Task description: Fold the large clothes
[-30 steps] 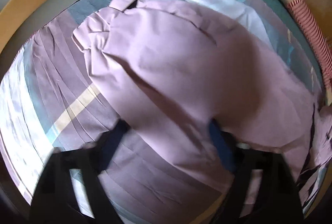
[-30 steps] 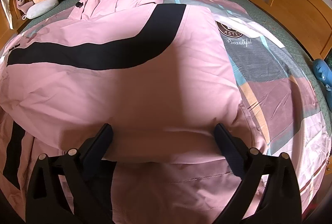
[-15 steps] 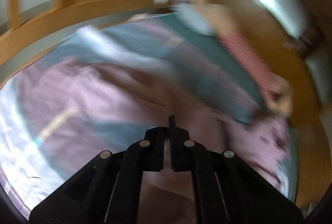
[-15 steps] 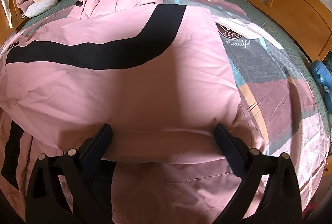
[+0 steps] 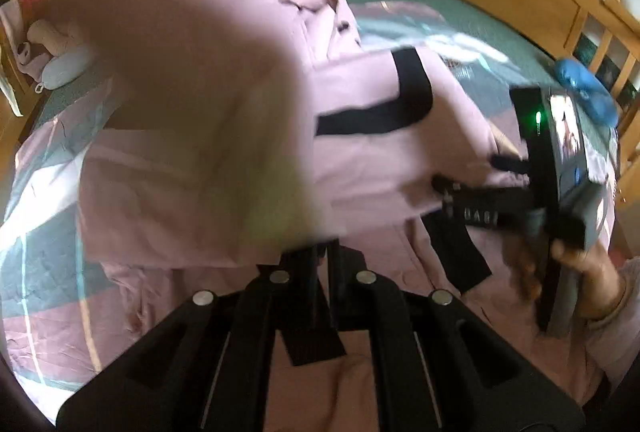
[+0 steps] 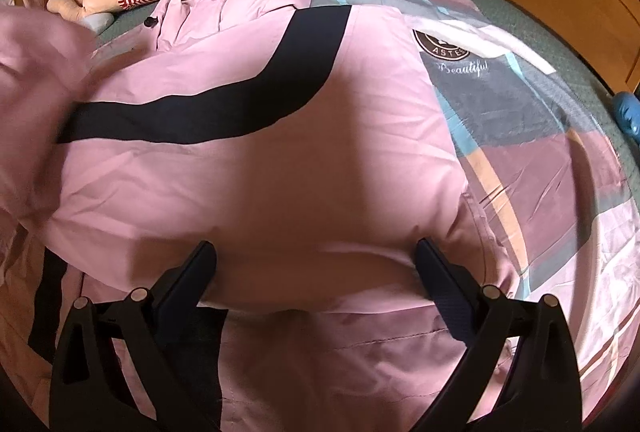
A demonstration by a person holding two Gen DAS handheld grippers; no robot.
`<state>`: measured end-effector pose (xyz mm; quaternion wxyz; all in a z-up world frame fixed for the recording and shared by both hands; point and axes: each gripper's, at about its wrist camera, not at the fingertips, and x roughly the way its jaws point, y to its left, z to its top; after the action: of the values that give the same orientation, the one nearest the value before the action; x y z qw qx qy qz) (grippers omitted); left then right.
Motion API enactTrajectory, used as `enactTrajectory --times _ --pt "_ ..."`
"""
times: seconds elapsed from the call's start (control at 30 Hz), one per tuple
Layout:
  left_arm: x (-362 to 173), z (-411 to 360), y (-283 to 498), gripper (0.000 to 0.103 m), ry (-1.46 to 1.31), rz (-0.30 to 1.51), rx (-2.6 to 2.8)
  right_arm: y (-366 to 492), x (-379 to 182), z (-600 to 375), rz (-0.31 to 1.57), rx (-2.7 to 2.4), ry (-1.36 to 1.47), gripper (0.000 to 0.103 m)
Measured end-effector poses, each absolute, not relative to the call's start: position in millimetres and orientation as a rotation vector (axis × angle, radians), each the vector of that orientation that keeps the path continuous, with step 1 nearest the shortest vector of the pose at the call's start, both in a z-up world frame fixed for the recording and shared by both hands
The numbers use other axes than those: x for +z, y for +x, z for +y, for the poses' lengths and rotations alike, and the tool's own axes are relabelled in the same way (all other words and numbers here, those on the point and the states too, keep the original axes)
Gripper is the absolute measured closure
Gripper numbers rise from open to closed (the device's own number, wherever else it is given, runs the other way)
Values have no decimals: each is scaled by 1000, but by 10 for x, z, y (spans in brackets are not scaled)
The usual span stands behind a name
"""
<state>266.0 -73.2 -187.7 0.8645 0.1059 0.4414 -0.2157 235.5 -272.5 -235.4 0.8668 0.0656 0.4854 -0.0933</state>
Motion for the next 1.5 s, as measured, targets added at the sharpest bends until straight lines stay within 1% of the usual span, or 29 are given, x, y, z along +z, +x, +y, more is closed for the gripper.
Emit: enactTrajectory --times 0.03,0.1,0.17,0.2,0.27,0.3,0.37,0.47,0.53,0.63,0.73,0.8,0.83,0.9,1.03,1.1,1.13,1.17,1.2,1.23,1.27,1.33,1.4,1.47,1.5 --pt "-1875 -694 2745 97 220 919 -448 2353 -2352 -2723 1017 -195 138 3" --pt "-1811 -583 2760 89 180 905 -456 2344 -2344 -2720 1020 -192 140 3" --pt "-1762 -518 2752 84 145 906 -457 2321 -2295 -2763 1012 -178 178 3" --pt "-1764 -526 2753 84 139 904 -462 2299 -2254 -2810 997 -165 224 3" --pt "-1732 -468 2793 82 124 894 -478 2230 -2155 -2973 950 -107 403 3" --pt "-1681 -388 2807 75 96 884 -488 2212 -2134 -3031 941 -72 478 3" --pt "-1626 -290 2828 67 40 867 -496 2183 -2119 -3129 917 33 641 3" --pt "-1603 -170 2905 66 -34 868 -505 2208 -2174 -3153 914 211 826 3" --pt "-1680 -144 2956 66 -63 900 -498 2200 -2201 -3157 900 291 919 3" --pt "-1797 -154 2978 68 -71 952 -464 2152 -2211 -3261 854 299 1025 3" --pt "-1794 -53 3026 67 -87 940 -407 2106 -2291 -3399 807 296 1171 3" --pt "-1739 74 3062 65 -112 920 -366 2116 -2316 -3421 790 313 1228 2" --pt "-1724 124 3074 65 -120 915 -352 2140 -2296 -3421 798 319 1223 2" --pt "-1733 223 3116 62 -135 918 -315 2259 -2258 -3261 887 316 1108 1" --pt "-1808 287 3178 61 -152 957 -278 2347 -2255 -2966 994 267 865 2" --pt "-1869 256 3197 59 -126 982 -249 2327 -2223 -2829 1004 245 759 8" --pt "-1911 221 3203 58 -100 996 -231 2334 -2197 -2776 1006 250 716 30" --pt "-1955 191 3205 53 -75 1007 -205 2347 -2183 -2734 1024 232 665 53" --pt "-1993 174 3203 49 -53 1013 -169 2362 -2178 -2734 1029 210 623 65" --pt "-2023 175 3208 48 -42 1018 -147 2376 -2164 -2731 1028 213 600 76" --pt "-2049 167 3214 47 -33 1024 -131 2375 -2138 -2732 1017 215 596 83" --pt "-2084 159 3230 47 -28 1038 -124 2312 -2035 -2757 963 198 548 91" --pt "-2082 180 3231 47 -57 1044 -145 2266 -1961 -2766 905 162 468 93" --pt "-2059 206 3226 47 -92 1049 -171 2215 -1750 -2735 809 87 343 94" --pt "-2047 214 3218 41 -97 1047 -173 2178 -1682 -2744 772 50 303 95"
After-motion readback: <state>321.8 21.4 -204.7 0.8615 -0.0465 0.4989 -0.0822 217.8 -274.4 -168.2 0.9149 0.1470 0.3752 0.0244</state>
